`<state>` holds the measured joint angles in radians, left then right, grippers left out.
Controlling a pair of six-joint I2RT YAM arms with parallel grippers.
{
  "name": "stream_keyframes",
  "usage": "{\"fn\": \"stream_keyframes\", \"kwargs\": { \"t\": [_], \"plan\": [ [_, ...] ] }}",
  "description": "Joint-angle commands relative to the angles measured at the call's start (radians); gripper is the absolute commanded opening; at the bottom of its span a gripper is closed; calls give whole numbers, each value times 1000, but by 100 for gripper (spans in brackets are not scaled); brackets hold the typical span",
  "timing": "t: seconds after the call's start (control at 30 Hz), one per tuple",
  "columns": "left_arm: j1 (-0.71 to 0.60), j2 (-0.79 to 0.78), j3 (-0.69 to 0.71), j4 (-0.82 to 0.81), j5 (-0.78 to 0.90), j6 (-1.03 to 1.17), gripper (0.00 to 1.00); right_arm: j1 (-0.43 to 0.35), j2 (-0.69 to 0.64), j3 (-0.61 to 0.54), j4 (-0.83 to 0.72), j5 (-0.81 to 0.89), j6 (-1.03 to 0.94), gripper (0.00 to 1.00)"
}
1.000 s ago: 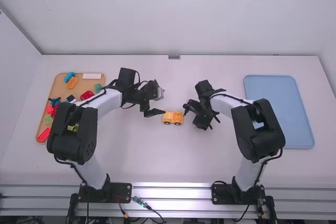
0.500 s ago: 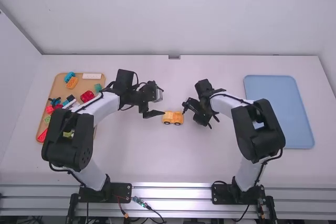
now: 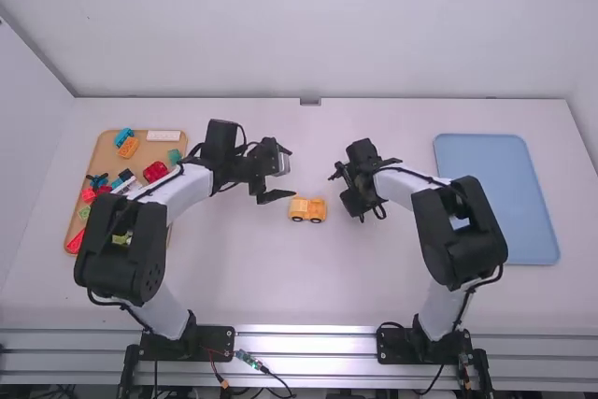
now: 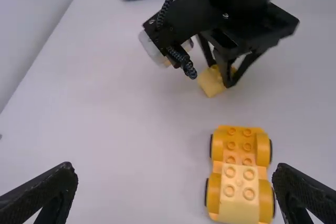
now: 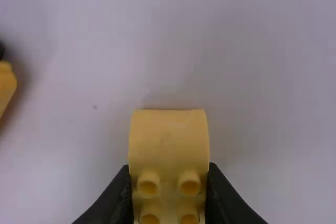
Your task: Assemble lego blocks to make yellow taxi
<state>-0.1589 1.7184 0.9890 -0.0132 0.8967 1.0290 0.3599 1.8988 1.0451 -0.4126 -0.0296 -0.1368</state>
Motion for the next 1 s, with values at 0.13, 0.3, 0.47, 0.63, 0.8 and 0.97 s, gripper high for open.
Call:
{"fn": "stream_keyframes", "kwargs": {
  "t": [0.13, 0.3, 0.47, 0.63, 0.8, 0.97],
  "plan": [
    [2, -30, -12, 61, -48, -169, 99, -19, 11, 3, -59, 4, 698, 0],
    [2, -30, -12, 55, -23, -169, 99, -28, 10, 3, -78, -27, 1079, 0],
    [2, -30, -12, 56, -15, -169, 99, -39, 10, 3, -88, -59, 1376, 0],
    [2, -30, -12, 56, -15, -169, 99, -39, 10, 3, -131, -59, 1717, 0],
    [2, -30, -12, 56, -15, -169, 99, -43, 10, 3, -142, -59, 1990, 0],
    [2, -30, -12, 56, -15, -169, 99, -53, 10, 3, -114, -50, 2072, 3]
  ]
}}
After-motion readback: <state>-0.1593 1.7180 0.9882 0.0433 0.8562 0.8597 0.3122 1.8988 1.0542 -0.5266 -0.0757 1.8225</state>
